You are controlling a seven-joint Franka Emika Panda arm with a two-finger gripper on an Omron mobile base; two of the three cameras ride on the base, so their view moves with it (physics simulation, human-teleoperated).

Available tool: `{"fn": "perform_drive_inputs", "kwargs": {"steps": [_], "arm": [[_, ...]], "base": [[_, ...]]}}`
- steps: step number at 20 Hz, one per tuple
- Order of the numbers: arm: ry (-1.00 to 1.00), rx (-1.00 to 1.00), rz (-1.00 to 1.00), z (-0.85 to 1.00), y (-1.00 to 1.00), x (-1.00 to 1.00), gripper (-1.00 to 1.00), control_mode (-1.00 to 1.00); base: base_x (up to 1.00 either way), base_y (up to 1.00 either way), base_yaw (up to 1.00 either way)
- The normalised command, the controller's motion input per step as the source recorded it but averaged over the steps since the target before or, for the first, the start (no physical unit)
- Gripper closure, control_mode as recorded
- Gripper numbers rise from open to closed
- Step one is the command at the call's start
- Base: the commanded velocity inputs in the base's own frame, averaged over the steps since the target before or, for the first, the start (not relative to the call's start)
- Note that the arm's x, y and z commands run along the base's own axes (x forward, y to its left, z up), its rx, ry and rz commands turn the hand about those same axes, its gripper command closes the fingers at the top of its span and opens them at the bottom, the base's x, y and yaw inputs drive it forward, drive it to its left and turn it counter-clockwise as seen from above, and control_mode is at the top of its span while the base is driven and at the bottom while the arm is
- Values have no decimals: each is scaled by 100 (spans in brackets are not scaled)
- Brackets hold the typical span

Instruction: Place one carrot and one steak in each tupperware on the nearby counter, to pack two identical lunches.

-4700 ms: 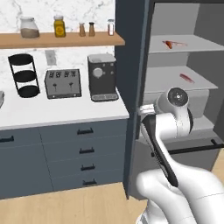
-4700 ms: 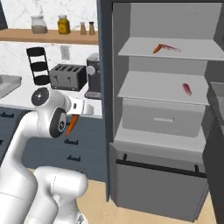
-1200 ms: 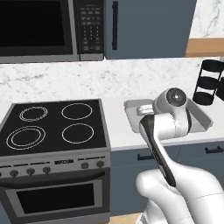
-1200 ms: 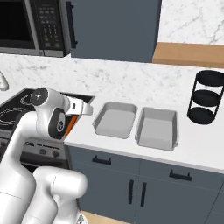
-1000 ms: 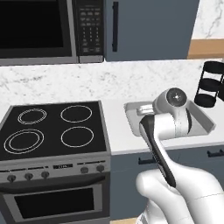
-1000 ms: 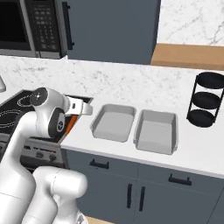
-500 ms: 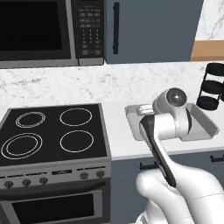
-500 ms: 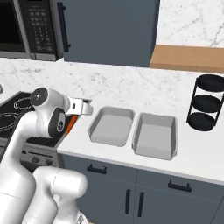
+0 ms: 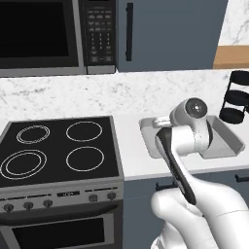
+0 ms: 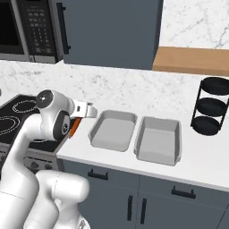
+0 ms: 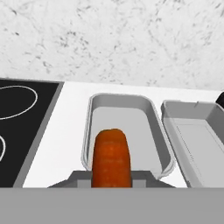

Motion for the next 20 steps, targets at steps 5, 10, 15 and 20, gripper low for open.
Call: {"fn": "perform_drive_inputs", "kwargs": {"steps": [5, 10, 15, 20], "arm": [[0, 0, 0, -32, -35, 86, 100, -100], [0, 5, 5, -41, -3, 72, 100, -100], [0, 4, 2, -40, -11, 76, 100, -100], [0, 2, 1, -29, 0, 28, 100, -100]], "base": [[0, 0, 0], [0, 0, 0], [0, 0, 0], [0, 0, 0]]}}
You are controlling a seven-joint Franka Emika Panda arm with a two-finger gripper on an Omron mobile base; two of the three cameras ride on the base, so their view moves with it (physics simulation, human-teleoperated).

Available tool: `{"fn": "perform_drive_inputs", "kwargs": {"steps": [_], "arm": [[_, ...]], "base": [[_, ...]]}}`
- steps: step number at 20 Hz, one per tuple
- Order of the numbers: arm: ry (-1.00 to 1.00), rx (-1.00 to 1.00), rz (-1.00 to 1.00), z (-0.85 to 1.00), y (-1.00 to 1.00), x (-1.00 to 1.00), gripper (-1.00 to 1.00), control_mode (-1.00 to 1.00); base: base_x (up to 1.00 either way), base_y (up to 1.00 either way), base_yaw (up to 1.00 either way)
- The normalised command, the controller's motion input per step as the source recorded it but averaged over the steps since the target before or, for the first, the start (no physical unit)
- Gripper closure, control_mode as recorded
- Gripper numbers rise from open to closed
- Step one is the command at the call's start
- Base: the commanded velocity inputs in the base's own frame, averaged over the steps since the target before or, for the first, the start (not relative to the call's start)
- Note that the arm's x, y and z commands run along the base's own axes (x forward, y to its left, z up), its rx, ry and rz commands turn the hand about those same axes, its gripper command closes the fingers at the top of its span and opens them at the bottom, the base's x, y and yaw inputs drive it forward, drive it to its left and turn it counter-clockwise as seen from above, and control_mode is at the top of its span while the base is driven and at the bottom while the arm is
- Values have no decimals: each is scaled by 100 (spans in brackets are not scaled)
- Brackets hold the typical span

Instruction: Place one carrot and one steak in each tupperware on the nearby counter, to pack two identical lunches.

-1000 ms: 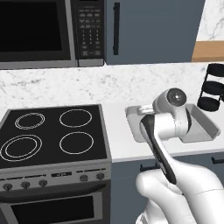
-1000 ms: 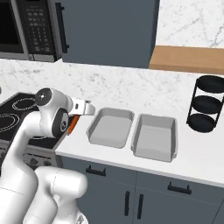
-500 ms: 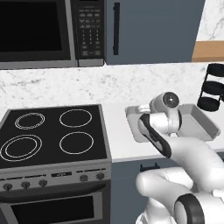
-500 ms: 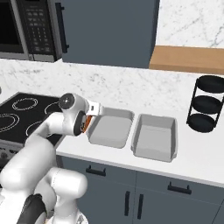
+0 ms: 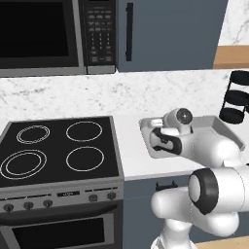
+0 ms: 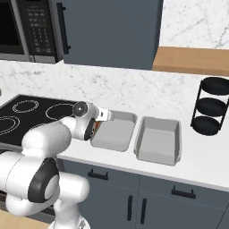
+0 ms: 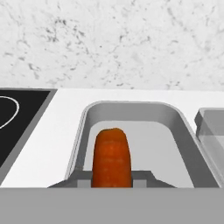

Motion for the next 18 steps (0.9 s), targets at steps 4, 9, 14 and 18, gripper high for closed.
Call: {"fn": "perform_drive_inputs", "kwargs": {"steps": [4, 9, 14, 18], "arm": [[0, 0, 0, -24, 0, 17, 100, -100], [0, 1, 0, -2, 0, 17, 100, -100], [0, 1, 0, -1, 0, 2, 100, -100], [1, 0, 0, -2, 0, 0, 100, -100]], "base": [[0, 0, 0], [0, 0, 0], [0, 0, 0], [0, 0, 0]]}}
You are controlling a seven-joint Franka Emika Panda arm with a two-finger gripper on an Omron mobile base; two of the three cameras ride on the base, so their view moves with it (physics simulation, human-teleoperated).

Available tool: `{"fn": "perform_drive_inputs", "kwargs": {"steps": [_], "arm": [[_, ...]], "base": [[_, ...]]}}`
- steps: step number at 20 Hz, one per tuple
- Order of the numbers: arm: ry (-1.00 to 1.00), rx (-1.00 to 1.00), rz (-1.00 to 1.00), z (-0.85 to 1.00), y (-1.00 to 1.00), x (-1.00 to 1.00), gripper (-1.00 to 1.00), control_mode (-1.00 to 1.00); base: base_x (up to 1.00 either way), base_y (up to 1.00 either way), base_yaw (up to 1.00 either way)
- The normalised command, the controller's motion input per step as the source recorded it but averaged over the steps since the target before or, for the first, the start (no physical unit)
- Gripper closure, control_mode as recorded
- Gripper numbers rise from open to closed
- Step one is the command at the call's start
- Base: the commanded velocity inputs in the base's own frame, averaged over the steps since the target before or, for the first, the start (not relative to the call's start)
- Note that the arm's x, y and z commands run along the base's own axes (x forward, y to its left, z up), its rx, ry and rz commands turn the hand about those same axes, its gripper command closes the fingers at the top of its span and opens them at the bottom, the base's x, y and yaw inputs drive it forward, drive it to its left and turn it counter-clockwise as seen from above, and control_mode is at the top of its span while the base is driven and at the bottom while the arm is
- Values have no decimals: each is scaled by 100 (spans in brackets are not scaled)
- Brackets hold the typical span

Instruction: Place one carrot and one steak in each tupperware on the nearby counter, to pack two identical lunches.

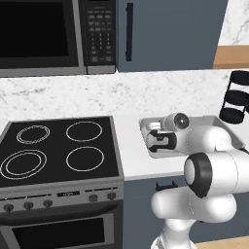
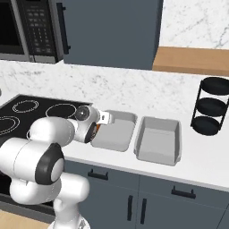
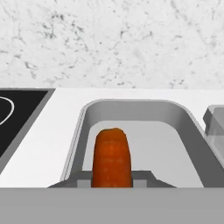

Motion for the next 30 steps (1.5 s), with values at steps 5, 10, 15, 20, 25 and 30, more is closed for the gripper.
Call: {"fn": "perform_drive_inputs", "kwargs": {"steps": [5, 10, 15, 20, 25, 30], "arm": [[0, 1, 0, -10, 6, 0, -100, -100], [0, 1, 0, 0, -1, 0, -100, -100], [-1, 0, 0, 20, -2, -15, -100, -100], [-6, 0, 0, 71, 0, -51, -100, -100], [0, 0, 0, 95, -8, -36, -100, -100], [11, -3, 0, 98, -1, -25, -100, -100]], "base": [[0, 0, 0], [0, 0, 0], [0, 0, 0], [0, 0, 0], [0, 0, 0], [0, 0, 0]]}}
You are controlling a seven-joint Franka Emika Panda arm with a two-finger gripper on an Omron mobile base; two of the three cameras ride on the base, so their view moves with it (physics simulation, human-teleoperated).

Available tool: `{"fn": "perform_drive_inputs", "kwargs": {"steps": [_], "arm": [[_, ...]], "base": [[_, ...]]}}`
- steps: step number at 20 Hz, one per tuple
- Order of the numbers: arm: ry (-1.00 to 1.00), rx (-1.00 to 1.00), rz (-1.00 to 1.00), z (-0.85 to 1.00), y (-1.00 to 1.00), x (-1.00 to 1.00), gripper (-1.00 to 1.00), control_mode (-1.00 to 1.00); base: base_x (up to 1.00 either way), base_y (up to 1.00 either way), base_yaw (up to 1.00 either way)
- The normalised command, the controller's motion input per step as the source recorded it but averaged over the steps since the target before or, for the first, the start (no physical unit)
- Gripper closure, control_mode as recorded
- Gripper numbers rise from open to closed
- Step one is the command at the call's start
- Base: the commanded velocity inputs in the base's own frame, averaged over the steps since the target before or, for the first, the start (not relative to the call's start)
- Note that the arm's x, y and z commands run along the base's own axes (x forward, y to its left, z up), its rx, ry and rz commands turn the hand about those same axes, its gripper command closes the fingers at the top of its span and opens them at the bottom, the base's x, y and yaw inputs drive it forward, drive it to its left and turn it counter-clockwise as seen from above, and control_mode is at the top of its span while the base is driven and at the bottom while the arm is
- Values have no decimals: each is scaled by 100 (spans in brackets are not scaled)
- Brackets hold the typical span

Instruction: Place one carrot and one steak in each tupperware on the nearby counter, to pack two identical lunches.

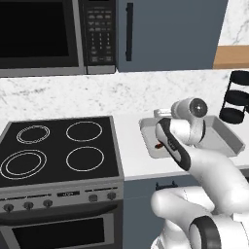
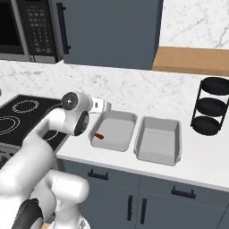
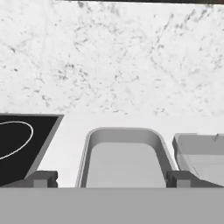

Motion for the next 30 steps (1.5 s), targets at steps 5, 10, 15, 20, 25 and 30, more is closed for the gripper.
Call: {"fn": "perform_drive_inputs", "kwargs": {"steps": [5, 10, 15, 20, 25, 30], "arm": [[10, -9, 0, 42, 0, -78, -100, -100], [0, -3, 0, 4, 0, -99, -100, -100], [-6, -4, 0, 1, 0, -88, -100, -100], [-22, -10, 0, 23, 16, -67, -100, -100], [-7, -1, -2, 10, 2, -23, -100, 100], [0, 0, 0, 0, 0, 0, -100, 100]], "base": [[0, 0, 0], [0, 0, 0], [0, 0, 0], [0, 0, 0], [0, 0, 0], [-64, -48, 1]]}}
